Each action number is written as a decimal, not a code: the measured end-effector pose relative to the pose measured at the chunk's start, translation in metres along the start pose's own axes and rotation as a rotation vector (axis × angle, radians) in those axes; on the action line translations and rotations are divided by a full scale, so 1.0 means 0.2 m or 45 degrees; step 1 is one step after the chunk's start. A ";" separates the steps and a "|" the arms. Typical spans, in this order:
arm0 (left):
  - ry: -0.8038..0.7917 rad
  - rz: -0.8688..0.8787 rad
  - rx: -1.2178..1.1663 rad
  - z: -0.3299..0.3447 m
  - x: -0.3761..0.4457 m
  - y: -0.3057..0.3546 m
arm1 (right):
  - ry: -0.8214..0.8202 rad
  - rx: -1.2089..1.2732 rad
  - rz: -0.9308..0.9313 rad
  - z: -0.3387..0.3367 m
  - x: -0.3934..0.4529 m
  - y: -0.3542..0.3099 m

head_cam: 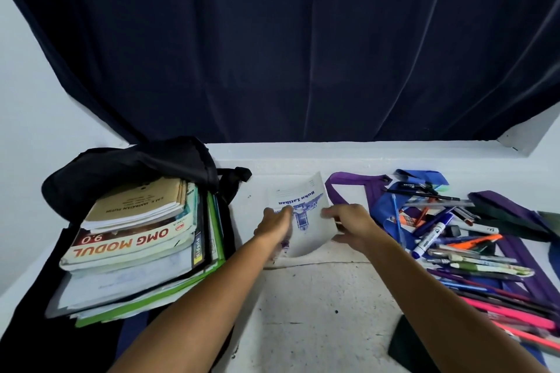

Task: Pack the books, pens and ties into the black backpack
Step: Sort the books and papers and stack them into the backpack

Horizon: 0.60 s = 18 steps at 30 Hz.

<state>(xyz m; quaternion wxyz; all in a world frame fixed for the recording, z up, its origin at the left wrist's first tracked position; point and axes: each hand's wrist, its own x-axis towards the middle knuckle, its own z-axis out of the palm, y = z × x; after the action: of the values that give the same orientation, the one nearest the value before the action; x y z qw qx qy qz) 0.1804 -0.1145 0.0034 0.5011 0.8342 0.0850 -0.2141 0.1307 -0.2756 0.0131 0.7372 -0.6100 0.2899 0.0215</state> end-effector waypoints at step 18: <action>0.826 1.096 0.559 -1.23 -0.15 0.18 | -0.655 0.171 -0.191 0.25 -0.23 -0.41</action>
<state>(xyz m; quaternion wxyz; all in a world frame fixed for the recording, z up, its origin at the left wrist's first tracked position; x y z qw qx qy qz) 0.2334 0.0841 0.1452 0.3065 0.9009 -0.1591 0.2630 0.1437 -0.2364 0.1115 0.8248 -0.5541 0.0480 0.1018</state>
